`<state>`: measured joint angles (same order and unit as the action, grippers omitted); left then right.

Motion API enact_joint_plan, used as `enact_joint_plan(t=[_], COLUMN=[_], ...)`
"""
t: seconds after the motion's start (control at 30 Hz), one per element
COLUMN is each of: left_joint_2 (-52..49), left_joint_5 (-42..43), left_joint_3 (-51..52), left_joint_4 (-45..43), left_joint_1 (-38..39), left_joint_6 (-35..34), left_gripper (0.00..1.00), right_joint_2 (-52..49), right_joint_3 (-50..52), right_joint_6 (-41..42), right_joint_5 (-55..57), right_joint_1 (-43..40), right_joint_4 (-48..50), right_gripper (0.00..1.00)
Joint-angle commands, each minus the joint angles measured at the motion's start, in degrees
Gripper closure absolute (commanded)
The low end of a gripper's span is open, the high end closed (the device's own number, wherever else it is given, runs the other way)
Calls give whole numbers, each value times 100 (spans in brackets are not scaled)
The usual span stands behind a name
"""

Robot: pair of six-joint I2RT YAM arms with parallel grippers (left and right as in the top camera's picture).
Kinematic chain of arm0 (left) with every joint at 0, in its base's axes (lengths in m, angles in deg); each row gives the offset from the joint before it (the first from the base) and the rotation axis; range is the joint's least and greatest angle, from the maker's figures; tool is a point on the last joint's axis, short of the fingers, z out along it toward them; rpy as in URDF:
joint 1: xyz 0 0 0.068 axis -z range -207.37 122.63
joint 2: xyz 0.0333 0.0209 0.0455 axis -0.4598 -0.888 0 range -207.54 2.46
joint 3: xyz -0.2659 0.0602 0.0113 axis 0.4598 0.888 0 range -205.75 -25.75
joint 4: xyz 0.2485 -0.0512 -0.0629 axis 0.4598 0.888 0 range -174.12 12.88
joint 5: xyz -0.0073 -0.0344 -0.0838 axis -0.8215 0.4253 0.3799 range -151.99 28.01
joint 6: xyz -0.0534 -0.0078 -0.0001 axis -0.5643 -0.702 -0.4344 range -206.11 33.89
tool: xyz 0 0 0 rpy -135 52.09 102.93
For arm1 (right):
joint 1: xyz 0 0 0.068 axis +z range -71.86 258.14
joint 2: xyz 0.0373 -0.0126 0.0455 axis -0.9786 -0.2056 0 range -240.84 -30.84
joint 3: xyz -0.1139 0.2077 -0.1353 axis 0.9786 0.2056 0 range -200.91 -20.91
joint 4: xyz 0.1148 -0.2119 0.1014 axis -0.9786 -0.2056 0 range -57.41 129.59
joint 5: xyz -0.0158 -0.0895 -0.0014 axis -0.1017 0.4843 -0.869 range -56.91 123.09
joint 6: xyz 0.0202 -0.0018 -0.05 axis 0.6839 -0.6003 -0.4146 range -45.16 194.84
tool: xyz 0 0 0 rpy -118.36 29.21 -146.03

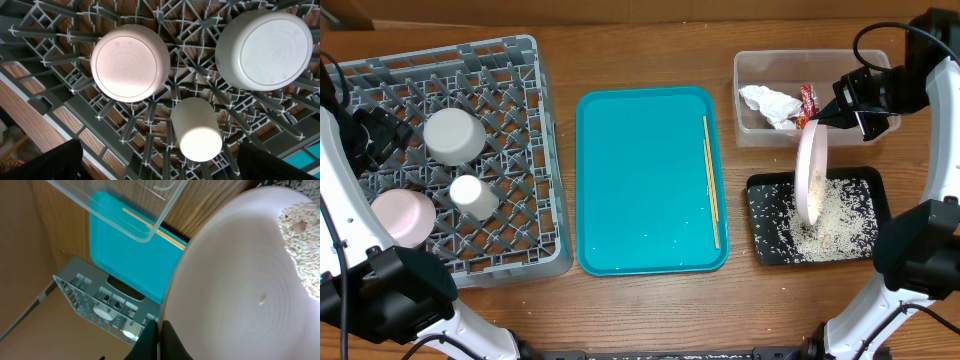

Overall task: Sort waste into correct bins and load items into the dishwasher
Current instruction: 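Tilt the white plate to pour the rice onto the black tray, then hold the plate on edge and shake remaining rice onto the black tray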

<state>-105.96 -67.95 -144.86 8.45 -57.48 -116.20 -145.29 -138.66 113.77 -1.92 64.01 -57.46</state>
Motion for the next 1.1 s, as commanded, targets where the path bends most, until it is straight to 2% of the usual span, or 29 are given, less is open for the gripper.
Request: enact_joint_plan(t=[0.0,0.27,0.5,0.73,0.83,1.07], left_joint_2=[46,46,46,46,46,46], left_joint_5=[24,24,24,24,24,24], left_joint_3=[-87,-87,-87,-87,-87,-87], left_joint_4=[-4,-4,-4,-4,-4,-4], left_joint_1=[11,13,13,13,13,13], left_joint_6=[-81,-81,-81,-83,-81,-83], left_gripper=[0,0,0,0,0,0], right_joint_2=[317,323,433,448,455,452], right_joint_3=[-151,-116,459,566,752,1357], right_joint_6=[-151,-363,-479,-1062,-1515,-1650], right_joint_5=[-153,-114,-170,-623,-1163,-1644], right_joint_1=[-44,-59,-205,-654,-750,-767], right_joint_4=[0,-2,15,-2,-2,179], right_gripper=[97,96,97,97,97,96])
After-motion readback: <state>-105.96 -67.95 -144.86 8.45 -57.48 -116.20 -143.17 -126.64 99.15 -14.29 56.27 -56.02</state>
